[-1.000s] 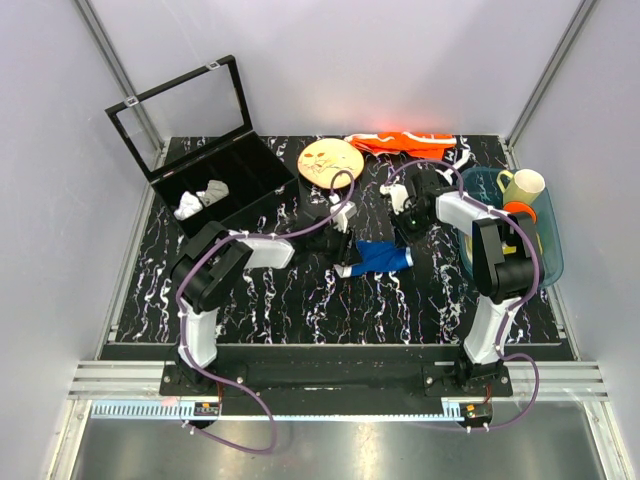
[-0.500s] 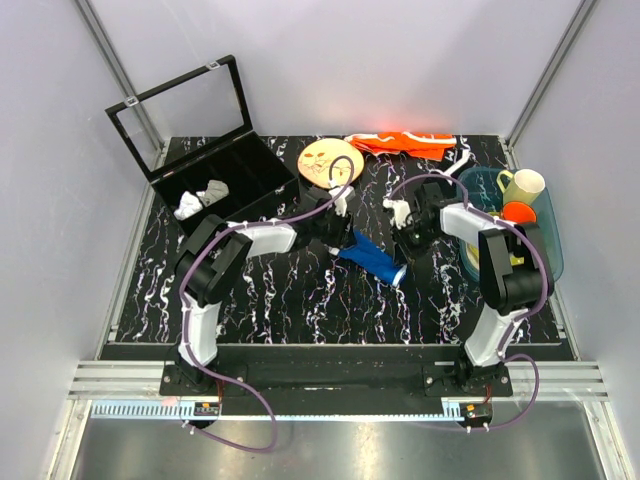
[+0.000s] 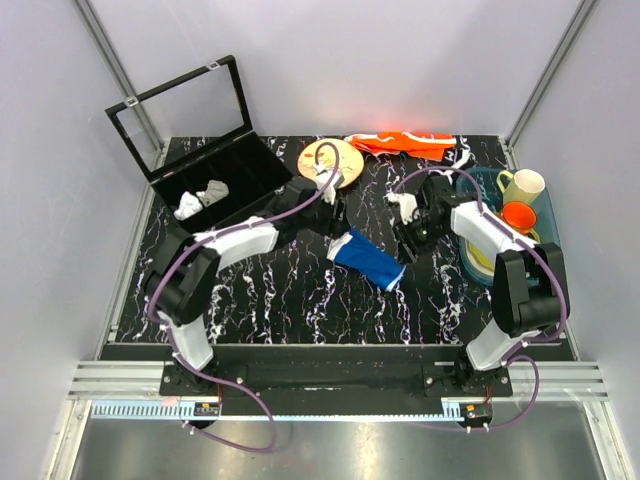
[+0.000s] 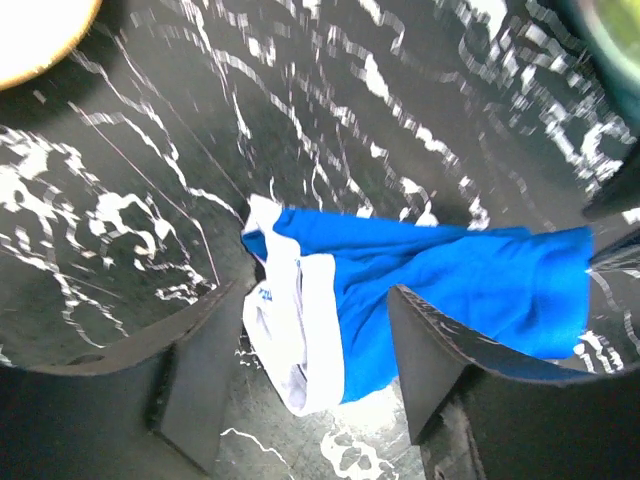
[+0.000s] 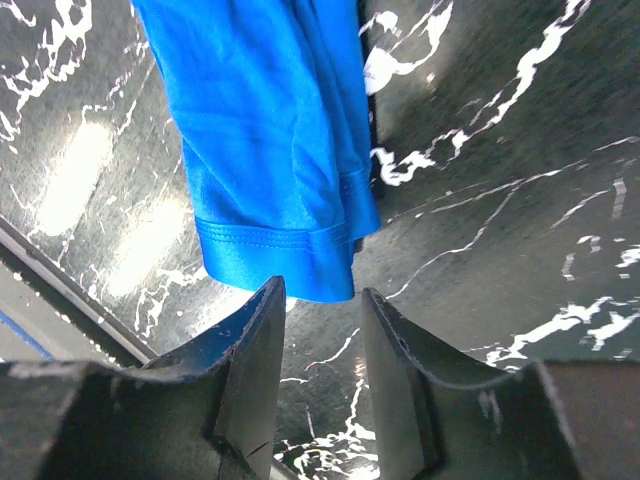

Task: Roll the underwear
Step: Roll the underwear to the center of the board.

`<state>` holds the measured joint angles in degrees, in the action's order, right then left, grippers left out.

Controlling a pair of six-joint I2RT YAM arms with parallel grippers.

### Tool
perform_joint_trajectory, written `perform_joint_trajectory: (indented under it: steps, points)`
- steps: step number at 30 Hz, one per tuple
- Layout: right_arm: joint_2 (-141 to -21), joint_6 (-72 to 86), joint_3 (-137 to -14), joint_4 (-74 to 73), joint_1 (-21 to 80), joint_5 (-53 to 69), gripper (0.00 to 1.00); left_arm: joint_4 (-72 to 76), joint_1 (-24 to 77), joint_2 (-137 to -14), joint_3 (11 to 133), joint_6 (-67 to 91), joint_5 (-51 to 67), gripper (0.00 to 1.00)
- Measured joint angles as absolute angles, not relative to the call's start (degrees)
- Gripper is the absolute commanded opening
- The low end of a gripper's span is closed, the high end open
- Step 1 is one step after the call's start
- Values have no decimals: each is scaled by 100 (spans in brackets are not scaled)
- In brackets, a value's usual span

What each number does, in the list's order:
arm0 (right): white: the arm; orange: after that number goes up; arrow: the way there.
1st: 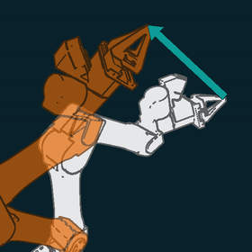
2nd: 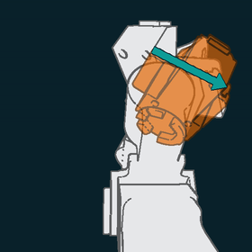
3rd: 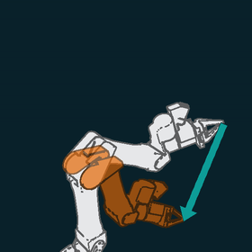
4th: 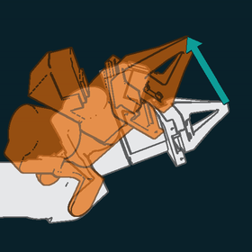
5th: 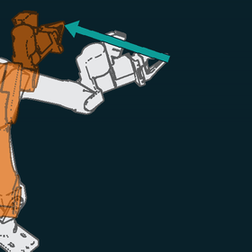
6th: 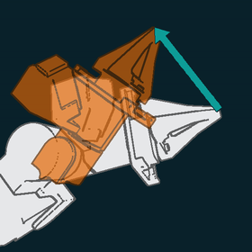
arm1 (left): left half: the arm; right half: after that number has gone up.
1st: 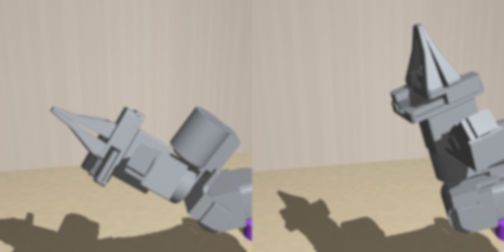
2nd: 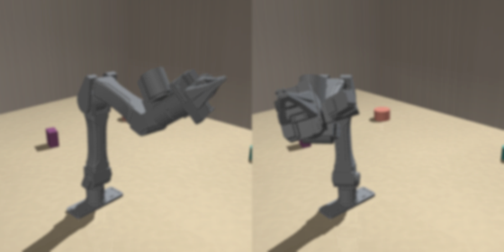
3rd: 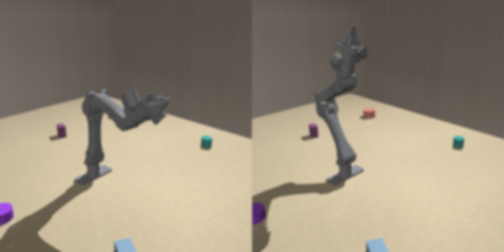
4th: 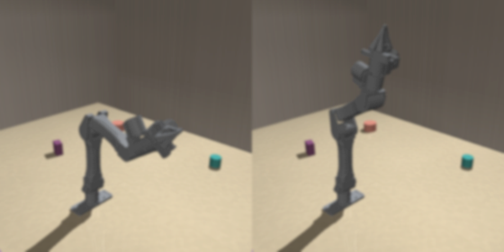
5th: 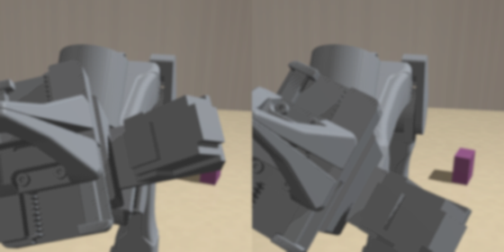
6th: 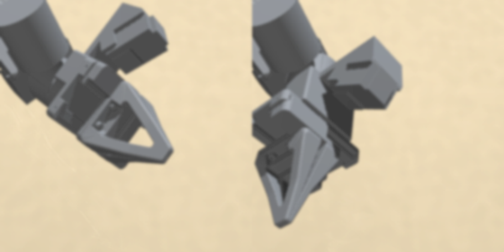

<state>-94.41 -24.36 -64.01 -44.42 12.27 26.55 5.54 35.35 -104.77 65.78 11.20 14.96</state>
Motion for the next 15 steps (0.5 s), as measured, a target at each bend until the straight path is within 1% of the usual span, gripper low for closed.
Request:
perform_joint_trajectory:
  steps: [1, 2, 4, 5, 6, 7, 8, 9, 10, 11, 12, 15]
  points:
    - [-9415, -2453, -6488, -4475, 1227, 2602, 45, 558, 3518, -10278, 6571, 1072, 1448, 68]
    - [-9386, -2477, -6567, -4493, 1227, 2567, 45, 561, 3509, -10108, 6560, 1031, 1415, 73]
    - [-9317, -2611, -6737, -4547, 1227, 2523, 45, 563, 3489, -9725, 6532, 945, 1315, 78]
    - [-9271, -2698, -6814, -4578, 1227, 2515, 45, 565, 3481, -9542, 6508, 897, 1282, 82]
    - [-9223, -2856, -6886, -4628, 1227, 2534, 45, 561, 3472, -9365, 6475, 858, 1245, 92]
    - [-9166, -3041, -6941, -4683, 1225, 2620, 47, 561, 3459, -9216, 6442, 827, 1219, 99]
    - [-9107, -3216, -6965, -4724, 1225, 2720, 51, 565, 3437, -9054, 6392, 819, 1199, 99]
    - [-9011, -3588, -6969, -4797, 1225, 2869, 68, 582, 3420, -8888, 6300, 812, 1197, 99]
    - [-8866, -4001, -6919, -4853, 1225, 3072, 82, 591, 3389, -8735, 6198, 838, 1194, 99]
    - [-8687, -4403, -6820, -4904, 1225, 3277, 93, 637, 3310, -8552, 6027, 923, 1245, 99]
    - [-8427, -5035, -6613, -4897, 1225, 3500, 99, 663, 3234, -8401, 5878, 1007, 1284, 99]
    - [-7550, -6783, -5739, -4882, 1247, 3944, 100, 788, 2770, -7957, 5293, 1374, 1592, 99]
